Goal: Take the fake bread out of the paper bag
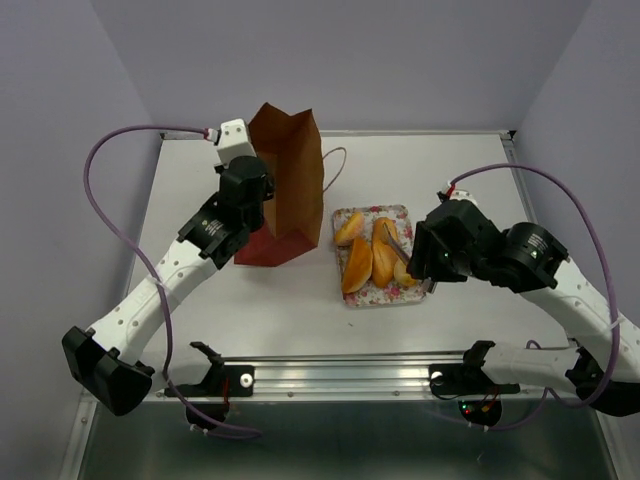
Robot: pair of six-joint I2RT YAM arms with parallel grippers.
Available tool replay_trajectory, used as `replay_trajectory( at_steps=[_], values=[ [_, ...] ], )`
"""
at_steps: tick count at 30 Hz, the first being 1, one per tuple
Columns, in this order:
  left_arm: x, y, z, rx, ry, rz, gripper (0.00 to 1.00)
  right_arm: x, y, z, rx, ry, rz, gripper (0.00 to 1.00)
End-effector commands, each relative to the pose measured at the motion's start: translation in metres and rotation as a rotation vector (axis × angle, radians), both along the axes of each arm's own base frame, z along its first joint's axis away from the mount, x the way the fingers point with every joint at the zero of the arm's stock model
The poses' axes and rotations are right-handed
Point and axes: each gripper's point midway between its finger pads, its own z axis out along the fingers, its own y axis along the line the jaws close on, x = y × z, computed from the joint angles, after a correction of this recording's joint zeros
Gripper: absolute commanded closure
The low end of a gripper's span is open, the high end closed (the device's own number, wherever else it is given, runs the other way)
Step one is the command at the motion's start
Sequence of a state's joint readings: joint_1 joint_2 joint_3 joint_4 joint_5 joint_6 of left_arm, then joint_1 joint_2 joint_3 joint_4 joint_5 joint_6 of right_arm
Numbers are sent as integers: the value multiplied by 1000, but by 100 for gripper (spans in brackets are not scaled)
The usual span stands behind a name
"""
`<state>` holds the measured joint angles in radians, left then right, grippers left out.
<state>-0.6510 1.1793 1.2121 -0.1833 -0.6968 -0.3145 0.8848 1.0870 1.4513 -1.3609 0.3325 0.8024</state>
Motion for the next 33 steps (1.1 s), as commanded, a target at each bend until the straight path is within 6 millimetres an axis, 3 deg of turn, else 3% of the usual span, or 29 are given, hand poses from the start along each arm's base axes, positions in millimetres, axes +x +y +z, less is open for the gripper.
replay_trajectory(
  at_steps=[1, 6, 14, 15, 17, 18, 19, 22, 23, 24, 26, 27, 28, 29, 33],
  values=[
    [18, 26, 33, -165, -85, 90, 100, 6, -13, 39, 29, -118, -16, 44],
    [41, 57, 31, -336, -120, 100, 100, 39, -39, 62, -51, -304, -188, 51],
    [62, 71, 15, -406, -77, -20, 100, 103, -59, 97, -164, -665, -427, 53],
    [64, 73, 12, -435, -92, -35, 100, 111, -69, 91, -222, -666, -444, 54],
    [67, 76, 3, -461, -69, -94, 100, 131, -68, 89, -222, -675, -433, 54],
    [69, 78, 2, -461, -67, -109, 100, 141, -57, 81, -175, -650, -365, 54],
    [69, 76, 1, -450, -59, -140, 100, 159, -70, 73, -170, -651, -398, 54],
    [72, 87, -9, -437, -41, -116, 100, 190, -69, 40, -177, -582, -320, 55],
    [72, 90, -12, -427, -40, -112, 100, 204, -82, 36, -180, -579, -351, 55],
    [72, 93, -20, -426, -26, -96, 100, 217, -84, 16, -207, -540, -333, 55],
    [74, 98, -31, -413, -9, -65, 100, 240, -81, 10, -160, -556, -285, 54],
    [76, 99, -42, -412, 16, -54, 100, 251, -96, -8, -197, -539, -293, 53],
    [79, 108, -46, -402, 22, -44, 100, 268, -109, -6, -168, -584, -284, 53],
    [81, 106, -51, -407, 38, -56, 100, 275, -97, -12, -128, -586, -234, 53],
    [89, 110, -75, -372, 130, -33, 100, 307, -127, -51, -78, -516, -156, 53]
  ],
)
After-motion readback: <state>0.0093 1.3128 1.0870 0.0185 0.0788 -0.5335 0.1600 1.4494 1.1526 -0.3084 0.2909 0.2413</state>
